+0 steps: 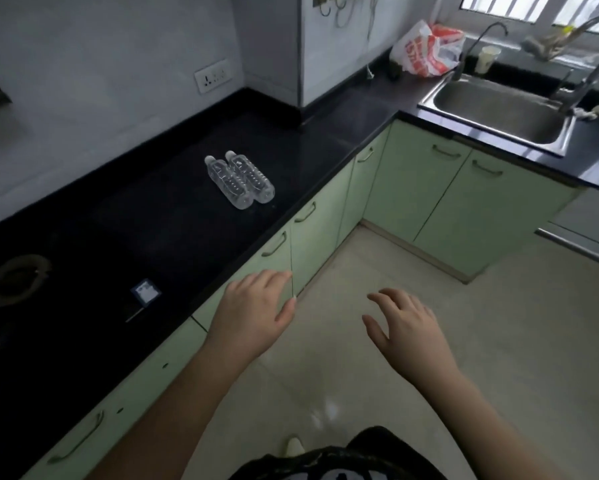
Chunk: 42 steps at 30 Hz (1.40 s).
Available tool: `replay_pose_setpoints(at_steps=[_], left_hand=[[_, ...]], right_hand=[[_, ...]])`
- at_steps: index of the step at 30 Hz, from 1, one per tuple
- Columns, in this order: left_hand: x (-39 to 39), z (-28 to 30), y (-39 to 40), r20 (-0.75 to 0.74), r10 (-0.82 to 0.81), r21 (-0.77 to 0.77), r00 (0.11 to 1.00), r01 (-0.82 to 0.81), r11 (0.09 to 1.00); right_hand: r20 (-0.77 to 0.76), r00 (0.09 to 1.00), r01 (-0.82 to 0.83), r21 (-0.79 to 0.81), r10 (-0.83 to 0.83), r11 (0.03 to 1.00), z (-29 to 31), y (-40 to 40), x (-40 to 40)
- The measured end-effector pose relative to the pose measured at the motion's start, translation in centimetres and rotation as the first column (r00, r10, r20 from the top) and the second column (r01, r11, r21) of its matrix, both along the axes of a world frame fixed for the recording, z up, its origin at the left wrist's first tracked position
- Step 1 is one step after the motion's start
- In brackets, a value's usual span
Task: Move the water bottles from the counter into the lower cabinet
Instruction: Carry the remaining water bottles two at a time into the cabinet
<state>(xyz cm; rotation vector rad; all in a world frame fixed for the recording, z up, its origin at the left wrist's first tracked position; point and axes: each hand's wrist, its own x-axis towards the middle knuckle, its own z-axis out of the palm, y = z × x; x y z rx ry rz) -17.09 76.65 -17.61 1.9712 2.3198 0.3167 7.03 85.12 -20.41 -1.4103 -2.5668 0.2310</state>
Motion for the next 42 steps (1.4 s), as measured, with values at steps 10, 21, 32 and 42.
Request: replay_pose_setpoints(at_steps=[10, 21, 32, 42], left_hand=[[-4.2, -2.5, 12.7, 0.020, 0.218, -0.042, 0.976, -0.217, 0.975], [-8.5, -2.8, 18.6, 0.045, 0.488, -0.020, 0.872, -0.487, 0.873], [-18.1, -7.9, 22.4, 0.162, 0.556, -0.006, 0.815, -0.563, 0.827], [-24.4, -13.5, 28.1, 0.261, 0.567, -0.124, 0.782, -0.555, 0.823]], right_hand=[[-0.035, 0.980, -0.197, -0.070, 0.195, 0.978, -1.5, 17.5, -7.1], [-0.057, 0.875, -0.485, -0.118, 0.481, 0.867, -1.5, 29.4, -18.3], [-0.032, 0.869, -0.491, -0.193, 0.494, 0.850, -5.3, 31.3, -31.9], [0.029, 0.937, -0.309, -0.401, 0.349, 0.862, -9.1, 30.9, -37.4]])
